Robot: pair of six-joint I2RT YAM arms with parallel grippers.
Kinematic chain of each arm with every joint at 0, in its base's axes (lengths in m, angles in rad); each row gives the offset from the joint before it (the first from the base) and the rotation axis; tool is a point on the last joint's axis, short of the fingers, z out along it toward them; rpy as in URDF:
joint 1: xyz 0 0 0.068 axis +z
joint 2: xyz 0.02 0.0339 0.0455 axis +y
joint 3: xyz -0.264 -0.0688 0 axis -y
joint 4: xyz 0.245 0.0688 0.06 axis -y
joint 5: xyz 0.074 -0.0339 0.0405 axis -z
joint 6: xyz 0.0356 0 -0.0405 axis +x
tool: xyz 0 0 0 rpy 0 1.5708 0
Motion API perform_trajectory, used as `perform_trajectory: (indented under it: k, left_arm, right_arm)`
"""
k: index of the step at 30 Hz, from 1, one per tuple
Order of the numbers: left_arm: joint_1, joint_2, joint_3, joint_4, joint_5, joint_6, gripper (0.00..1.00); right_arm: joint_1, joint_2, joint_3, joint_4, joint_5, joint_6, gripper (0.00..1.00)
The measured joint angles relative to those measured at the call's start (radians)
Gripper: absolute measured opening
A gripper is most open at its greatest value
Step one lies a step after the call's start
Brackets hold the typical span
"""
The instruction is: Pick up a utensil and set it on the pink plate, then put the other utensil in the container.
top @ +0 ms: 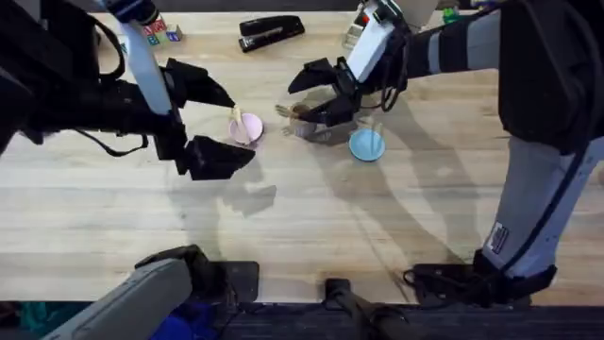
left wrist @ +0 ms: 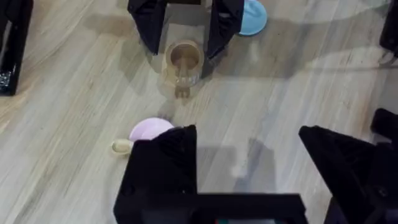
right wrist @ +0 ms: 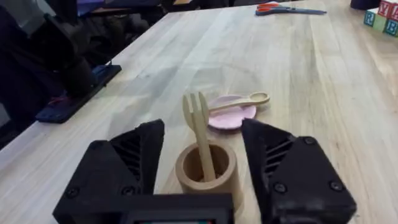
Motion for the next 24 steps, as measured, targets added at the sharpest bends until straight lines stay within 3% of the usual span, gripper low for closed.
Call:
perform_trajectory:
  k: [13,24]
  left_arm:
    - [0.000,0.000,0.000,0.000,0.000,0.000,0.995]
    - [0.000,0.000,0.000,0.000,0.000,0.000,0.995]
  right_arm:
    - [-0.025,0.000,0.074,0.000,0.015,0.183,0.799]
    - [-0.036,-0.004,0.176,-0.015,0.251,0.461,0.806]
